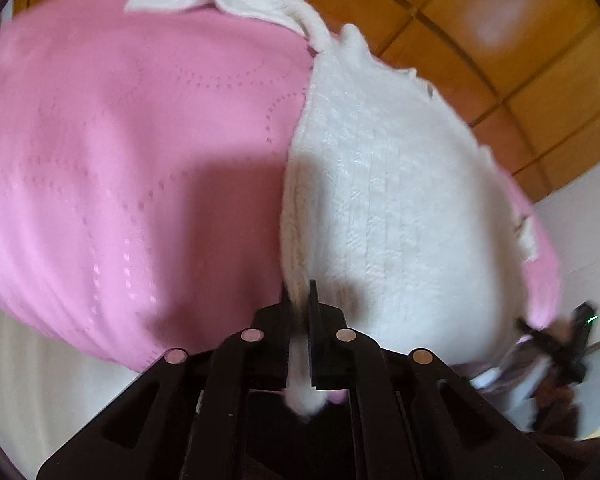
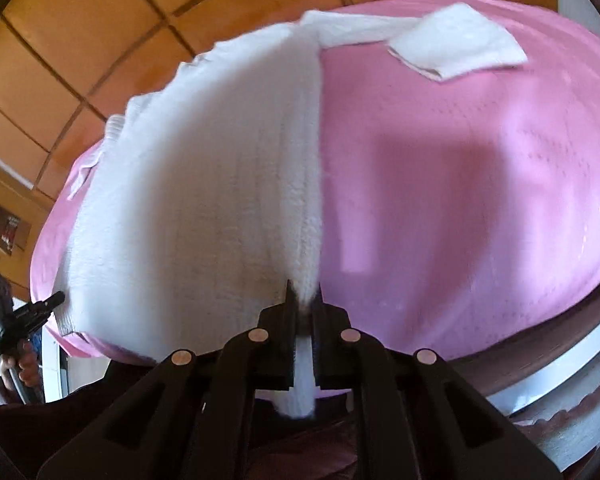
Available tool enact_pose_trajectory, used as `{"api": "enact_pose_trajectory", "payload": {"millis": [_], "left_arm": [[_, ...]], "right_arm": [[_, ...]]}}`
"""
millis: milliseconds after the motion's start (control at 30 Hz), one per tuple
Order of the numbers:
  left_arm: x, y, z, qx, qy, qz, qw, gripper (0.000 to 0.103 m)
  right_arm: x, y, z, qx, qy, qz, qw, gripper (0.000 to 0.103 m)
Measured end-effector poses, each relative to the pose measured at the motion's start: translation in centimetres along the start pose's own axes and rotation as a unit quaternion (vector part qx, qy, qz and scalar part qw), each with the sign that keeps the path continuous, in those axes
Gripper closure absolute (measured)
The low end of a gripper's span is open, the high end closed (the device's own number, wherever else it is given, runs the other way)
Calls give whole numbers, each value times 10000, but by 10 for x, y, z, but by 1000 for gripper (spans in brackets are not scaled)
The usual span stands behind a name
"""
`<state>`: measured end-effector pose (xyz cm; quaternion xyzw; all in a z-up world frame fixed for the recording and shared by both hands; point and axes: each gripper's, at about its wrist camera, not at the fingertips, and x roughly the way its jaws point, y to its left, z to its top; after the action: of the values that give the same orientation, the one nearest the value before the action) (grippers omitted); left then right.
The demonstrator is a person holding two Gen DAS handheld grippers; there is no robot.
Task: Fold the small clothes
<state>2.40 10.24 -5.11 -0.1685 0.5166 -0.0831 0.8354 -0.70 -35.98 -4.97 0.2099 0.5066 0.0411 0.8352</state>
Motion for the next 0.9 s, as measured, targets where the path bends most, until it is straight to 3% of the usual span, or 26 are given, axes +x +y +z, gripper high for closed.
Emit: {"api": "enact_pose_trajectory", "payload": {"millis": [67,100,133,167,200,333,433,500,533,567,633,767,867,900], "left_arm": [[-7,-6,6,241,-178,117,9995,95],[-10,-10,13,276,-337,74,9990,81],[-14,-15,19,291,-512,73,9982,61],[-16,-21,22,315,-643,74,9974,53],[-18,-27,26,369,-809,55,9960,48],[0,-63,40,683,-834,-115,9941,48],[13,-89,41,990,-768,-299,9917,48],[26,-111,40,1205,-768,-315,9892,48],[30,-119,41,1278,-728,-356,9885,48],[35,-125,41,1333,-691,-400,9878,47],[45,-140,41,1474,-607,-440,9862,45],[60,-153,40,1684,-450,-442,9837,45],[70,-150,41,1581,-277,-494,9858,45],[72,-151,41,1537,-242,-496,9866,45]], "right_arm": [[-7,-2,9,35,-143,45,9999,89],[-14,-4,14,49,-277,-57,9996,84],[-22,-9,18,74,-428,-185,9989,70],[-28,-14,28,148,-639,-412,9970,61],[-32,-17,37,168,-819,-639,9944,61],[-28,-19,76,24,-1396,-1275,9820,48],[-1,-18,103,-347,-1441,-1831,9719,43],[19,-28,116,-508,-1277,-2212,9655,44],[31,-33,122,-555,-1145,-2426,9617,50],[36,-40,125,-573,-1052,-2542,9597,78],[39,-53,134,-504,-963,-2733,9558,94],[-10,-76,154,-135,-1619,-2853,9446,96],[-57,-102,174,225,-2131,-3106,9261,96],[-72,-116,183,333,-2280,-3327,9144,96]]}}
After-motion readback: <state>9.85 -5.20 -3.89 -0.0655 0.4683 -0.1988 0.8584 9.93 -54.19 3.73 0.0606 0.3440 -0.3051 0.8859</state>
